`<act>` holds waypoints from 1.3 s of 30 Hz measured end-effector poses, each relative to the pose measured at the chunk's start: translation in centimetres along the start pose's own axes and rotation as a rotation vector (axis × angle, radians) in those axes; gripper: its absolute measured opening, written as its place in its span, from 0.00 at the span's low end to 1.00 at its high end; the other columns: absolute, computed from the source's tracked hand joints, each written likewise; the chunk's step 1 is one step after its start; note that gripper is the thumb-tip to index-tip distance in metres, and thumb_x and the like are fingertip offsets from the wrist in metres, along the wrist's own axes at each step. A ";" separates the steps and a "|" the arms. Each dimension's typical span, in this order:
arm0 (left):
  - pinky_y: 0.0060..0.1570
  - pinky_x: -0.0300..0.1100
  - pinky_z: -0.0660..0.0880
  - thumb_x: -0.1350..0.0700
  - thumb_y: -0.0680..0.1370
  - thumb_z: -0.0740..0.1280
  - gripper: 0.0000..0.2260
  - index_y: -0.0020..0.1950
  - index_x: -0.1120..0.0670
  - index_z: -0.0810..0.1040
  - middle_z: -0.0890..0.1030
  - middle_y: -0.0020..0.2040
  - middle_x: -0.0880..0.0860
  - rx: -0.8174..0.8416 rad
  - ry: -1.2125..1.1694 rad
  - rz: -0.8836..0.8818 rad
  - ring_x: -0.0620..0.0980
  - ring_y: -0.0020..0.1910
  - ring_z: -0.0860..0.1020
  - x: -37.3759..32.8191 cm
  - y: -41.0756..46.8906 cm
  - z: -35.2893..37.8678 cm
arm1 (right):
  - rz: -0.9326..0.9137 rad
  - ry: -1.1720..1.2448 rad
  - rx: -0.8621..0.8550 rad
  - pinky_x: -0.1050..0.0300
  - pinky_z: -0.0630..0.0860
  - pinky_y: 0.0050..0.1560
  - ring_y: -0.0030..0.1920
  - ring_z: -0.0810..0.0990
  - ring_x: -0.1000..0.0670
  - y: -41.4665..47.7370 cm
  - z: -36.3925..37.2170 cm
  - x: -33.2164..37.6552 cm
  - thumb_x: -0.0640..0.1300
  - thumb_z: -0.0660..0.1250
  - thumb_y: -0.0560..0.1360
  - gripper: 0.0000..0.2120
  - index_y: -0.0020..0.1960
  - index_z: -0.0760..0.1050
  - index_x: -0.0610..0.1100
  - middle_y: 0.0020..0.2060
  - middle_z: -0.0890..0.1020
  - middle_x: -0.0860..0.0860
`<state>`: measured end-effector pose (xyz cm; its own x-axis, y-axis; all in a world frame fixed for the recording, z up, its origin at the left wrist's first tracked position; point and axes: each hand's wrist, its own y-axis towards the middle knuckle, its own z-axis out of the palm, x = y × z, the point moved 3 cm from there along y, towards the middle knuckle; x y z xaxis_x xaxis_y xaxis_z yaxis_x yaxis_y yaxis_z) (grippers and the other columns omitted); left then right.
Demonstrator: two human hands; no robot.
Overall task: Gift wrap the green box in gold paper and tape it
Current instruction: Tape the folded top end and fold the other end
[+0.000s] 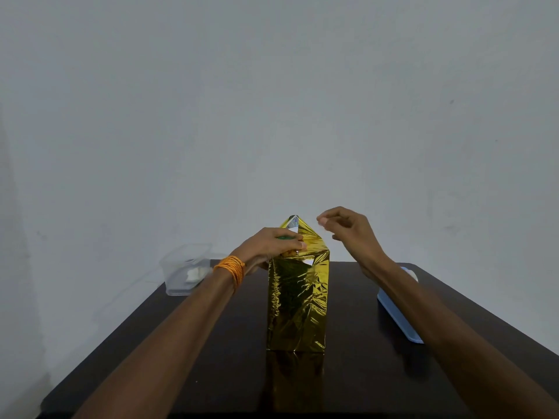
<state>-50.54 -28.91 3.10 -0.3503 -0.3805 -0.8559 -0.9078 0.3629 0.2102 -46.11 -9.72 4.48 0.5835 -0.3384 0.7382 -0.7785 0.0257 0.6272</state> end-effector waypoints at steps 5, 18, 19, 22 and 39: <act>0.58 0.48 0.76 0.45 0.73 0.74 0.17 0.60 0.46 0.82 0.75 0.64 0.54 -0.013 0.021 -0.001 0.54 0.62 0.75 0.1 0.0 0.1 | -0.006 -0.102 0.152 0.60 0.72 0.40 0.36 0.77 0.59 0.8 0.4 1.5 0.43 0.69 0.78 0.05 0.52 0.83 0.45 0.36 0.85 0.47; 0.63 0.49 0.73 0.45 0.72 0.75 0.17 0.59 0.45 0.82 0.77 0.62 0.53 -0.009 0.026 0.010 0.52 0.60 0.76 0.4 0.2 0.1 | 0.090 -0.288 0.496 0.61 0.72 0.40 0.38 0.78 0.56 4.1 2.3 2.1 0.42 0.71 0.77 0.29 0.74 0.64 0.56 0.39 0.83 0.48; 0.65 0.51 0.73 0.45 0.72 0.75 0.16 0.58 0.45 0.83 0.78 0.61 0.53 -0.011 0.024 0.012 0.52 0.60 0.76 0.4 0.2 0.1 | 0.114 -0.298 0.515 0.62 0.72 0.40 0.40 0.80 0.55 4.2 2.5 2.1 0.41 0.70 0.77 0.28 0.73 0.65 0.56 0.41 0.82 0.49; 0.66 0.52 0.71 0.44 0.72 0.74 0.12 0.54 0.42 0.83 0.79 0.59 0.51 -0.026 0.035 0.024 0.52 0.62 0.76 0.5 0.3 0.0 | 0.145 -0.332 0.534 0.60 0.74 0.42 0.47 0.81 0.50 4.4 2.6 1.9 0.42 0.70 0.77 0.27 0.72 0.66 0.57 0.45 0.82 0.48; 0.67 0.49 0.70 0.42 0.70 0.75 0.25 0.65 0.49 0.79 0.75 0.66 0.54 -0.008 0.052 0.022 0.53 0.65 0.73 0.4 0.5 0.0 | 0.124 -0.608 0.616 0.55 0.77 0.51 0.44 0.76 0.56 6.0 4.0 1.6 0.34 0.70 0.72 0.36 0.76 0.62 0.51 0.57 0.78 0.49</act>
<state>-51.10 -28.89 2.87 -0.3814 -0.4160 -0.8255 -0.9016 0.3646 0.2328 -50.76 -13.93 8.46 0.3988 -0.8145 0.4214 -0.9170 -0.3579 0.1760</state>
